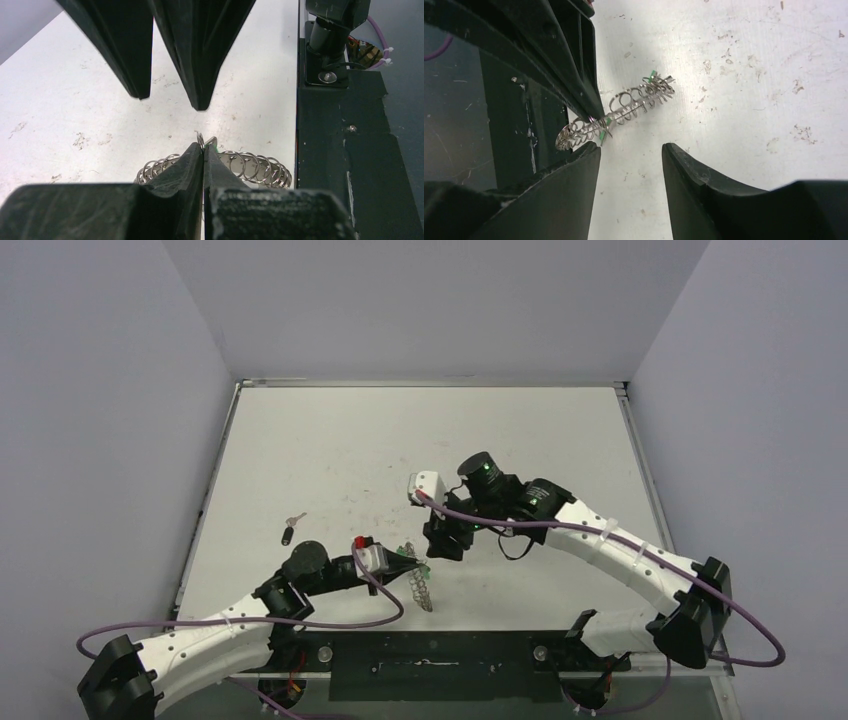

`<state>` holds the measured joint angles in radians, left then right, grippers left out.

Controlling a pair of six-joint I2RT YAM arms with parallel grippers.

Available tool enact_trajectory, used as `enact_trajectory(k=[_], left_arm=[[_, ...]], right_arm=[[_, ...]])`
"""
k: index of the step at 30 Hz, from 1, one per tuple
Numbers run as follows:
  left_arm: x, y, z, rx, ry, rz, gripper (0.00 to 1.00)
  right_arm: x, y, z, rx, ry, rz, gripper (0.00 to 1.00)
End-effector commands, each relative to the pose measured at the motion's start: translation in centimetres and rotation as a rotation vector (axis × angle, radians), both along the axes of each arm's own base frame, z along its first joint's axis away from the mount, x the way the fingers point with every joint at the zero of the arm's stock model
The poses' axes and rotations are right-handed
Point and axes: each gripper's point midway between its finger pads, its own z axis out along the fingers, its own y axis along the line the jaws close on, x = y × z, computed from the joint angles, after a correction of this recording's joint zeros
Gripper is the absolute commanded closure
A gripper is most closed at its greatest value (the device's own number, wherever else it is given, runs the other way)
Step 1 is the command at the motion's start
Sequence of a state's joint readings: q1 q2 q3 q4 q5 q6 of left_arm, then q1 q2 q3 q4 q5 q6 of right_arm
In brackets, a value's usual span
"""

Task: Put the keys on the keyring
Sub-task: Adjust the key on the keyring.

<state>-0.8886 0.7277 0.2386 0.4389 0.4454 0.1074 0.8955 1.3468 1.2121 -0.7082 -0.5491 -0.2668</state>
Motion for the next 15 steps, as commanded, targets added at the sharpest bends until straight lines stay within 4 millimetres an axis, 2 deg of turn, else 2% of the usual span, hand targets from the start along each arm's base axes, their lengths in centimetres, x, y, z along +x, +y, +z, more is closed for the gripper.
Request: enact_trajectory(k=[1, 7, 15], left_arm=[[0.1, 0.1, 4.6, -0.181, -0.09, 0.023, 1.0], [-0.7, 0.5, 6.1, -0.27, -0.138, 0.002, 1.0], [-1.4, 0.5, 6.8, -0.294, -0.162, -0.034, 1.0]], right_arm=[[0.2, 0.8, 3.9, 0.251, -0.083, 0.07, 0.5], [-1.1, 0.7, 4.2, 0.377, -0.166, 0.186, 0.52], [-2.4, 1.0, 4.2, 0.487, -0.238, 0.281, 0.57]])
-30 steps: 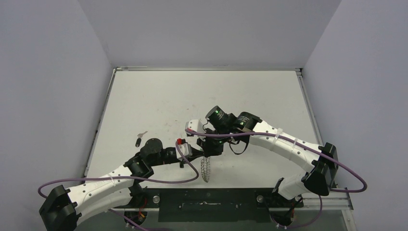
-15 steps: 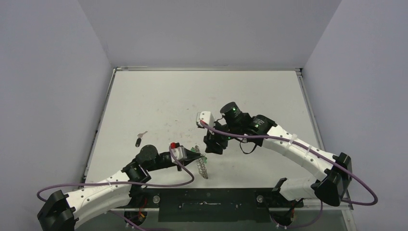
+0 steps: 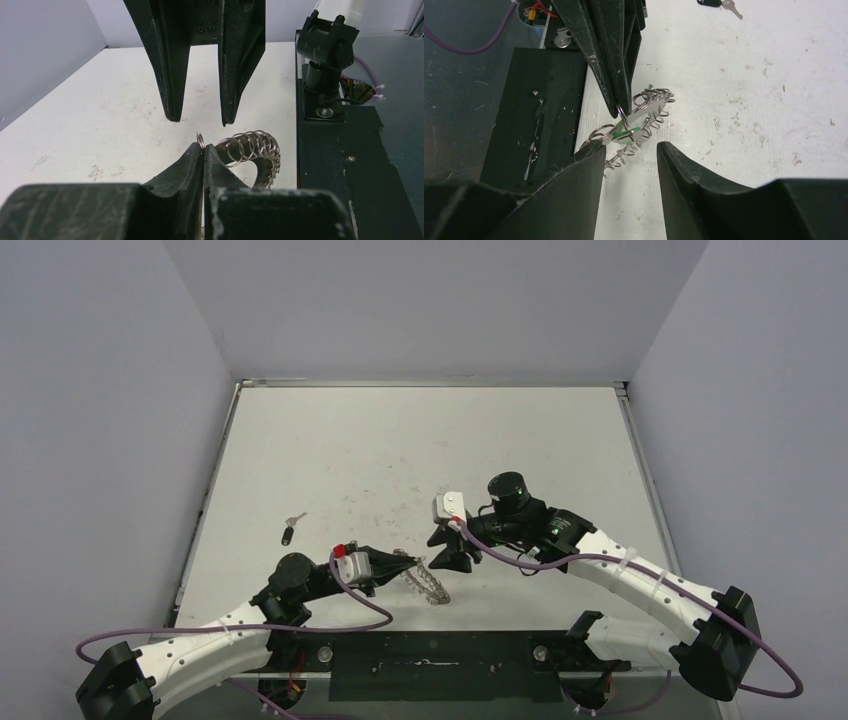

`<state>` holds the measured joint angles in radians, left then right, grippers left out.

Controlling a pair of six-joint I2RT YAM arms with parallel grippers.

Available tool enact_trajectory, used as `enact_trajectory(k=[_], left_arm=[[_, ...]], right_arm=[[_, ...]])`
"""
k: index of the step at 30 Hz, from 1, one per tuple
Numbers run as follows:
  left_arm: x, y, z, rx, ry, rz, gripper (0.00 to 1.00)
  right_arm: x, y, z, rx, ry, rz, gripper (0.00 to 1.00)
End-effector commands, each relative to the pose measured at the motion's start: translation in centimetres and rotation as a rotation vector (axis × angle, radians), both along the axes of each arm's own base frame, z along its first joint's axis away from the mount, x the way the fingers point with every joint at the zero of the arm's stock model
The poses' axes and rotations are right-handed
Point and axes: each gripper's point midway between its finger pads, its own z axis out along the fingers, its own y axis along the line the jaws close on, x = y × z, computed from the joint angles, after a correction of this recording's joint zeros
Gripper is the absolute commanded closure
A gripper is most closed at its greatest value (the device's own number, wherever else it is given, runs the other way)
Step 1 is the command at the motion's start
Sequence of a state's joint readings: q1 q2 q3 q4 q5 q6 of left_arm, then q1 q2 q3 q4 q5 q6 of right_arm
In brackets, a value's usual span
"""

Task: Put the keys on the keyring
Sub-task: Adjust the key on the keyring.

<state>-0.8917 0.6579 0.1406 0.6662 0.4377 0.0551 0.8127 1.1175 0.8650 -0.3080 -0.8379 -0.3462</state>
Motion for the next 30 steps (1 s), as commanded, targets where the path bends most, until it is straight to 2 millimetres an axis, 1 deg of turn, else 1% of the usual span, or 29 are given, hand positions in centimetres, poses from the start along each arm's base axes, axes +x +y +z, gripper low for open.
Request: enact_trajectory(k=[1, 8, 12, 13, 16, 20, 27, 28, 30], left_arm=[[-0.8, 0.0, 4.3, -0.127, -0.092, -0.034, 1.0], [-0.8, -0.1, 4.3, -0.124, -0.091, -0.039, 1.0], [-0.8, -0.1, 4.3, -0.124, -0.092, -0.04, 1.0], [-0.9, -0.2, 4.3, -0.124, -0.091, -0.042, 1.0], [-0.9, -0.2, 4.3, -0.121, -0.089, -0.045, 1.0], [-0.8, -0.1, 4.2, -0.119, -0.087, -0.041, 1.0], [-0.5, 0.2, 3.9, -0.091, -0.084, -0.012, 1.0], [-0.4, 0.3, 3.8, -0.077, -0.083, -0.006, 0.97], [-0.2, 0.5, 3.5, -0.046, -0.079, 0.013, 0.82]], right_arm=[[-0.3, 1.3, 3.4, 0.164, -0.127, 0.094, 0.58], [-0.6, 2.1, 2.6, 0.16, -0.084, 0.121, 0.66], [-0.8, 2.6, 2.1, 0.146, -0.076, 0.132, 0.67], [-0.9, 2.8, 2.0, 0.143, -0.076, 0.135, 0.69], [-1.1, 3.0, 1.7, 0.125, -0.079, 0.146, 0.78], [-1.0, 2.9, 1.4, 0.104, -0.078, 0.144, 0.99], [-0.8, 2.3, 1.8, 0.07, -0.077, 0.111, 1.0], [-0.7, 2.3, 1.9, 0.058, -0.074, 0.1, 1.0], [-0.6, 2.0, 1.8, 0.013, -0.063, 0.077, 1.0]])
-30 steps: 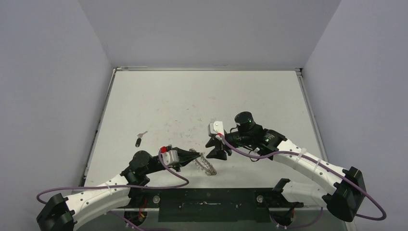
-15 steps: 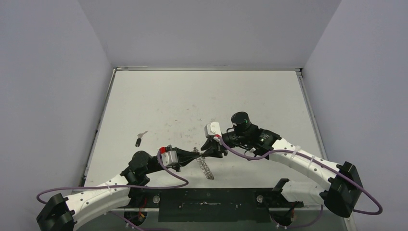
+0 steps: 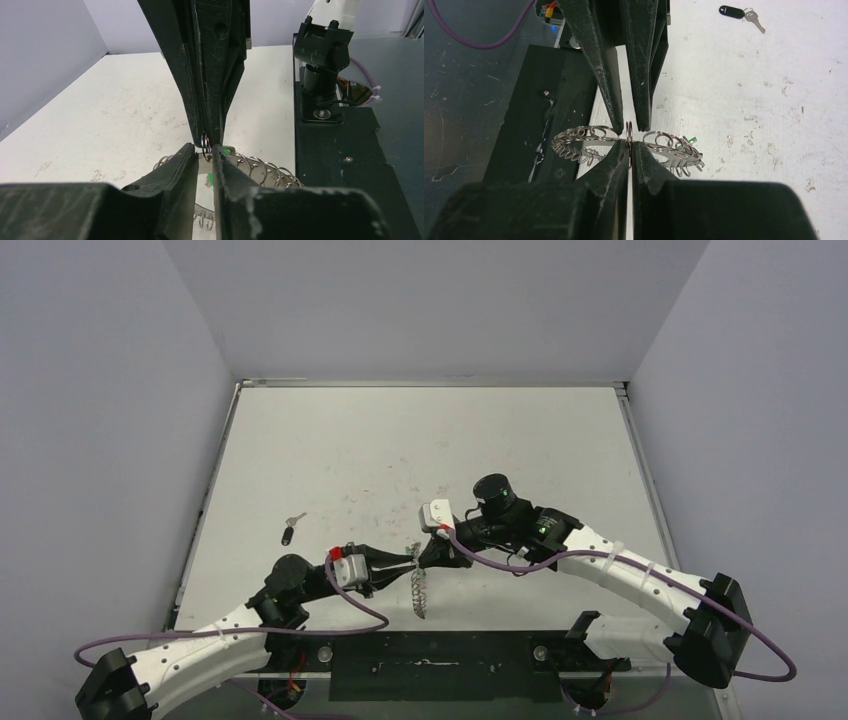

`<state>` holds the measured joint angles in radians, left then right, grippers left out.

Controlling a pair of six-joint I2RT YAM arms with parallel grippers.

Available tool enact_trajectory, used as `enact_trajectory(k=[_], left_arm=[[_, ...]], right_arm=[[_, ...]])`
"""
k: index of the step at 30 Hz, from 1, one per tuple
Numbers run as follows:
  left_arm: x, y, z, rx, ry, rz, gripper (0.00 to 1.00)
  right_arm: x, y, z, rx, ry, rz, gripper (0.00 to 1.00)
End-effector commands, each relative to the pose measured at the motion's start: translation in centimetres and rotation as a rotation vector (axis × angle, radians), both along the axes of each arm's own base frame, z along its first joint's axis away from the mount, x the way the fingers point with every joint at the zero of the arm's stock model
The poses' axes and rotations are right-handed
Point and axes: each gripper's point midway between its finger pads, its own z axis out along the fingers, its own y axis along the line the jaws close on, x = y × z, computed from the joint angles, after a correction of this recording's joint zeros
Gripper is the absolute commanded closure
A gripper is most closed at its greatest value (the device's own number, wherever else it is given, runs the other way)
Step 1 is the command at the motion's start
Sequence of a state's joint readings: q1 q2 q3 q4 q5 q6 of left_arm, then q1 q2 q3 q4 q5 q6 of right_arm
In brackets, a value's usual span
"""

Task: Put the keys on the keyring
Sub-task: Adjust the key on the keyring.

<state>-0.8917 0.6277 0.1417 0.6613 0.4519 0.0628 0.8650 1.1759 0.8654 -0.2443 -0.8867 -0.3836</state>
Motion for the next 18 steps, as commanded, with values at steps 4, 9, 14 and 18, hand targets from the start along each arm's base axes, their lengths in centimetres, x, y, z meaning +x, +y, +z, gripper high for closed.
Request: enact_trajectory(k=[4, 9, 14, 18], left_arm=[[0.6, 0.9, 2.6, 0.035, -0.045, 0.062, 0.64], [0.8, 1.5, 1.6, 0.129, -0.028, 0.082, 0.6], [0.9, 1.3, 1.1, 0.188, -0.013, 0.077, 0.6], [1.1, 0.9, 0.8, 0.214, -0.003, 0.064, 0.6]], right_arm=[[0.8, -0.5, 1.9, -0.138, -0.006, -0.076, 1.0], [1.2, -1.0, 1.5, -0.289, 0.043, -0.136, 1.0], [1.9, -1.4, 1.1, -0.421, 0.059, -0.221, 1.0], [1.9, -1.2, 1.4, -0.458, 0.075, -0.235, 1.0]])
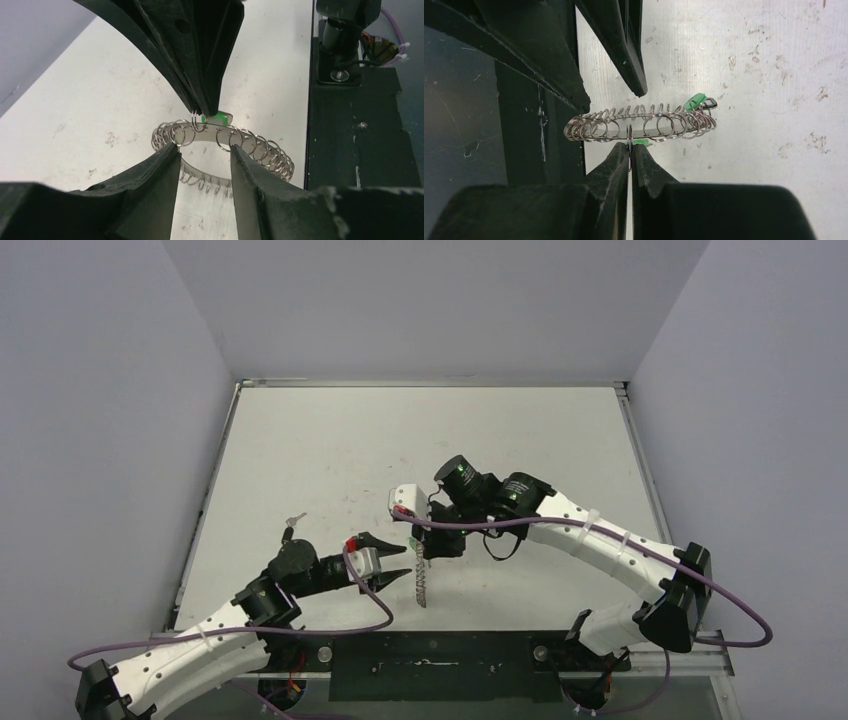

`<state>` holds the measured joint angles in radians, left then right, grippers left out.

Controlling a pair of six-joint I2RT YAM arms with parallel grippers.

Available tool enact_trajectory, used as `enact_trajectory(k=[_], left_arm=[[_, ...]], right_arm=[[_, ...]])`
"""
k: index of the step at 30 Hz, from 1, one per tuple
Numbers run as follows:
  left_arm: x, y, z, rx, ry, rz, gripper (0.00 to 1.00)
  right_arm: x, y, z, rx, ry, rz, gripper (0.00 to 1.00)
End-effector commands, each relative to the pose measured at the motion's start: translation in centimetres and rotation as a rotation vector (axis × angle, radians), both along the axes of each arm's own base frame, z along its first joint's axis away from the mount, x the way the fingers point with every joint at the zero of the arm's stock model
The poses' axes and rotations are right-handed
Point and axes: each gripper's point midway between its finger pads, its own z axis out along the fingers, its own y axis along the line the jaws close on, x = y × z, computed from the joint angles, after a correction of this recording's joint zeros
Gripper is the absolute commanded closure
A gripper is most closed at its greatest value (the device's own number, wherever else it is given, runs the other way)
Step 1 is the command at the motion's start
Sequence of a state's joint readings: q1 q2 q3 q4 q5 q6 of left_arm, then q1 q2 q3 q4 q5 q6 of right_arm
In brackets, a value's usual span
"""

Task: Put the keys on the keyring
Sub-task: Adjust the key on the keyring.

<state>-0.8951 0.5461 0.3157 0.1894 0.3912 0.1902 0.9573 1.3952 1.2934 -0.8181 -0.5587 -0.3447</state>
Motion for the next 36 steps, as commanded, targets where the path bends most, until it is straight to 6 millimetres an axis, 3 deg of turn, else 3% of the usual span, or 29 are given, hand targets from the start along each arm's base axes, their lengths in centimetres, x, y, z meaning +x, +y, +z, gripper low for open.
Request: enact_trajectory(k=[1, 12, 19, 29, 36], left_arm=[[0.3, -0.4, 1.2, 0.02, -0.015, -0.006, 0.61], [0.0, -1.9, 1.7, -0.059, 0.006, -0.061, 0.66], [-0.2, -2.2, 1.2, -0.049, 0.014, -0.08, 0.84], [-0.1, -1.9, 0.1, 0.015, 0.019, -0.07, 0.78], [0.0, -2.7, 0.4, -0.011, 0.017, -0.091, 0.85]], right_arm=[[0.4, -0.1, 1.6, -0.038, -0.006, -0.06, 1.0], [-0.7, 1.5, 1.0, -0.064, 0.041, -0.042, 1.0], [-0.7, 1.9, 1.2, -0.049, 0.039, -0.038, 1.0], [-0.9, 2.2, 1.4, -0.037, 0.041, -0.035, 1.0], [-1.0, 2.4, 1.3, -0.038, 0.044, -0.028, 1.0]])
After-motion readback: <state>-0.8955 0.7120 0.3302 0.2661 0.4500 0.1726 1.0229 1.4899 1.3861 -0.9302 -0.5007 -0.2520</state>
